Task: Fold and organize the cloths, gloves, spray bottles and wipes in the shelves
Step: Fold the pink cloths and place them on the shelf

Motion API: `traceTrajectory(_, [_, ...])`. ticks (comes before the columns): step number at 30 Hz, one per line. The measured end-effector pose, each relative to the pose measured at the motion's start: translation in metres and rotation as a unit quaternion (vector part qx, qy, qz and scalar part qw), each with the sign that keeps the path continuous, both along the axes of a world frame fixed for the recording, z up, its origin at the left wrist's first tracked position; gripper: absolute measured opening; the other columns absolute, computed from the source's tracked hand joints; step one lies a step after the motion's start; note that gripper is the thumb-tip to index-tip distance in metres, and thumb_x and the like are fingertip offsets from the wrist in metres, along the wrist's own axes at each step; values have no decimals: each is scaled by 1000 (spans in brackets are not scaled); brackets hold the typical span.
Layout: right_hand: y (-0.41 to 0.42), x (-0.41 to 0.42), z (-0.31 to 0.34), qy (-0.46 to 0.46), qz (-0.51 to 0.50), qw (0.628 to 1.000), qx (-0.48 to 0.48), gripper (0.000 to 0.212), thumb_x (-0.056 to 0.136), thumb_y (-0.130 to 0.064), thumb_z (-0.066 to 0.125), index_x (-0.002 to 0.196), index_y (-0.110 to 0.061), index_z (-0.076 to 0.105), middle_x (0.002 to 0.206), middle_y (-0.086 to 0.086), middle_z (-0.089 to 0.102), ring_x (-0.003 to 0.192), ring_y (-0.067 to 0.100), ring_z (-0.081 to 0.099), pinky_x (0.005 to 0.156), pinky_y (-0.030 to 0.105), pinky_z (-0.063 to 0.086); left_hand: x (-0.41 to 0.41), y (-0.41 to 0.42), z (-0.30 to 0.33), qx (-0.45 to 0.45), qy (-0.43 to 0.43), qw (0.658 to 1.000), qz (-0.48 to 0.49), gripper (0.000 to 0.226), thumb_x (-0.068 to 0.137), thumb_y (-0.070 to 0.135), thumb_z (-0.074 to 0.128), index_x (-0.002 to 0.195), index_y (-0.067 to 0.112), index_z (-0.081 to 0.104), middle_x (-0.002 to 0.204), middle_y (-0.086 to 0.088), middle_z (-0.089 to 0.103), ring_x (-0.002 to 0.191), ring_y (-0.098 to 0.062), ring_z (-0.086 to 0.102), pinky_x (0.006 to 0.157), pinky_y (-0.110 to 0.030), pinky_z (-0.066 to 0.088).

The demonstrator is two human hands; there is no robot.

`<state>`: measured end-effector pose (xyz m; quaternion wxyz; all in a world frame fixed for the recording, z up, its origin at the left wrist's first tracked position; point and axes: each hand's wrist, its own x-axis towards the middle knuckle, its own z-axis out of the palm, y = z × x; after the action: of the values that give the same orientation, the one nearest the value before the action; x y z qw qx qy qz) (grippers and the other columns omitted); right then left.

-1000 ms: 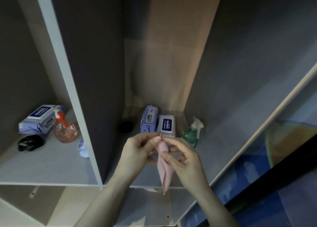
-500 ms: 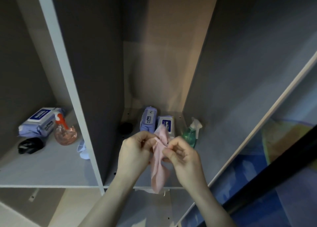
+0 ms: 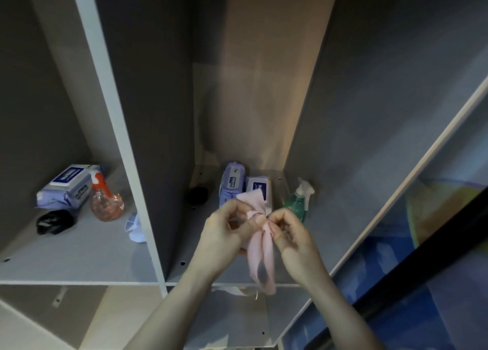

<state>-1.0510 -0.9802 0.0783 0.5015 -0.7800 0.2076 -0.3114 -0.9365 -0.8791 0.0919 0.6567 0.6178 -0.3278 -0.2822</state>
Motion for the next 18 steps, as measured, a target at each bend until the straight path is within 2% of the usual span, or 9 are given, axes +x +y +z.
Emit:
traceTrajectory(1, [3, -1, 2, 4, 20, 1000, 19, 10, 93, -17, 56, 85, -22, 57, 82, -10, 63, 79, 9, 58, 72, 19, 44, -1, -1, 0, 1, -46, 999, 23, 11, 84, 25, 72, 81, 16, 65, 81, -4, 68, 77, -20, 67, 54, -28, 51])
traceTrajectory(2, [6, -2, 3, 10, 30, 999, 33, 11, 91, -30, 57, 87, -19, 60, 85, -7, 66, 83, 11, 60, 75, 21, 46, -1, -2, 0, 10, -115, 992, 51, 13, 85, 28, 70, 78, 19, 64, 76, 2, 67, 74, -16, 65, 57, -28, 50])
traceTrajectory(4, [10, -3, 3, 14, 22, 1000, 2, 29, 84, -48, 58, 83, -18, 60, 85, -3, 65, 83, 14, 60, 74, 25, 46, -1, -4, -3, 57, -263, 958, 100, 17, 85, 37, 63, 77, 23, 61, 75, 7, 65, 74, -15, 62, 62, -32, 50])
traceTrajectory(5, [10, -1, 3, 6, 2, 999, -43, 31, 81, -48, 59, 78, -17, 58, 81, -3, 62, 77, 11, 58, 69, 24, 44, 0, -5, -4, 72, -293, 947, 112, 17, 84, 38, 61, 76, 24, 60, 76, 7, 64, 74, -15, 62, 63, -34, 50])
traceTrajectory(7, [10, 1, 4, -32, -23, 991, -128, 30, 79, -38, 62, 69, -13, 51, 76, -5, 55, 71, 8, 51, 64, 20, 37, 1, -6, -5, 61, -243, 961, 117, 17, 86, 31, 64, 72, 21, 61, 75, 4, 62, 72, -14, 60, 63, -33, 48])
traceTrajectory(9, [8, 2, 5, -78, -12, 985, -154, 28, 78, -28, 62, 65, -10, 46, 79, -3, 55, 77, 14, 54, 66, 21, 39, 3, -10, -5, 37, -105, 986, 126, 18, 87, 19, 67, 69, 14, 64, 74, -3, 64, 67, -12, 59, 64, -30, 46])
traceTrajectory(11, [9, 0, 6, -101, -4, 988, -120, 24, 76, -24, 63, 62, -15, 45, 85, -7, 59, 83, 15, 57, 69, 22, 41, 8, -16, -4, 37, 18, 986, 160, 22, 89, 14, 66, 68, 9, 61, 74, -10, 63, 69, -17, 59, 67, -29, 46])
traceTrajectory(14, [15, -4, 4, -119, 6, 991, -66, 23, 75, -24, 64, 60, -20, 47, 88, -14, 61, 84, 14, 58, 70, 21, 42, 18, -18, -2, -9, 178, 970, 167, 25, 92, 13, 61, 68, 6, 57, 77, -22, 62, 75, -28, 60, 74, -41, 51])
traceTrajectory(18, [14, -1, 12, -70, 78, 992, 74, 23, 81, -18, 69, 72, -12, 48, 67, -8, 58, 59, 7, 50, 58, 18, 40, 6, -17, 0, 3, 9, 993, 119, 23, 95, 23, 58, 79, 6, 58, 69, -4, 62, 67, -15, 57, 67, -30, 48])
